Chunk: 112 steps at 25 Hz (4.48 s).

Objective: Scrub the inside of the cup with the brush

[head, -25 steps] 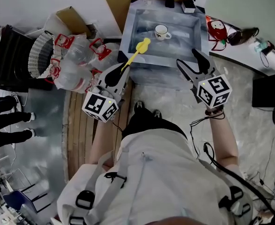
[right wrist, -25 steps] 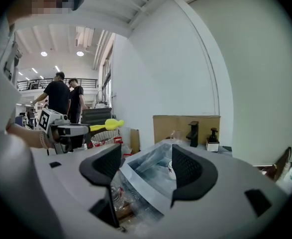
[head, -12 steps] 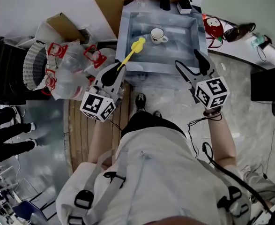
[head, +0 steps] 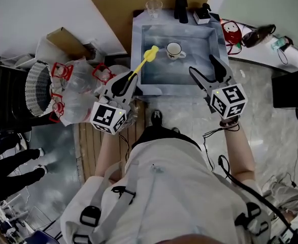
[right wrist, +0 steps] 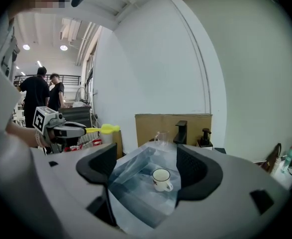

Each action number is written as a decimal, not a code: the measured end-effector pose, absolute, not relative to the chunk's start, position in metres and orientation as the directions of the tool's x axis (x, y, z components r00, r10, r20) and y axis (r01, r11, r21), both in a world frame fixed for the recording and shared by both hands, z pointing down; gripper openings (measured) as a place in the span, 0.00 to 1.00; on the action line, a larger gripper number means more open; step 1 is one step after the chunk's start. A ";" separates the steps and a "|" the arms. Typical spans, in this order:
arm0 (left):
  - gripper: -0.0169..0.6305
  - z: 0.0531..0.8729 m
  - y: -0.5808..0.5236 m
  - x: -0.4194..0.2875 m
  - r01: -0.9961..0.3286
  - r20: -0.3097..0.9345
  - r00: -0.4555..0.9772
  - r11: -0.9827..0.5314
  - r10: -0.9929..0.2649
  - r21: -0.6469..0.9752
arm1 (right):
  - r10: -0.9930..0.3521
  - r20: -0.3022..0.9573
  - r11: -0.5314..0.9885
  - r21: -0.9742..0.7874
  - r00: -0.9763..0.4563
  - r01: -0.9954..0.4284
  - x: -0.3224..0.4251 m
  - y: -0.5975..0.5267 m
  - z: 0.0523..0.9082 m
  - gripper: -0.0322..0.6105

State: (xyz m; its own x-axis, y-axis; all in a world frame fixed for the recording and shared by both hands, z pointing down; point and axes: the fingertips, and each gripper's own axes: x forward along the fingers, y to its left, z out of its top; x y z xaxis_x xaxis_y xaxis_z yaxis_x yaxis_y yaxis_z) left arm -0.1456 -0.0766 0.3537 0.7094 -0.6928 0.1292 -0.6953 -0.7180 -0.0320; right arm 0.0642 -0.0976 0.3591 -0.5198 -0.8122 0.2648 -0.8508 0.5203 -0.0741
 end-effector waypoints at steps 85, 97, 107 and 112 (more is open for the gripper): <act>0.09 0.490 -0.219 -0.055 -0.611 0.483 0.716 -0.787 -0.504 0.085 | -0.240 0.776 0.862 -0.107 -0.583 -0.496 0.054 -0.247 0.628 0.60; 0.09 0.491 -0.228 -0.054 -0.614 0.498 0.712 -0.783 -0.495 0.100 | -0.190 0.831 0.899 -0.067 -0.523 -0.434 0.049 -0.245 0.649 0.31; 0.09 0.499 -0.224 -0.052 -0.604 0.502 0.726 -0.785 -0.470 0.138 | -0.194 0.853 0.919 -0.016 -0.485 -0.395 0.054 -0.245 0.655 0.17; 0.09 0.498 -0.222 -0.052 -0.600 0.507 0.728 -0.786 -0.462 0.146 | -0.214 0.864 0.935 0.045 -0.455 -0.353 0.052 -0.248 0.653 0.16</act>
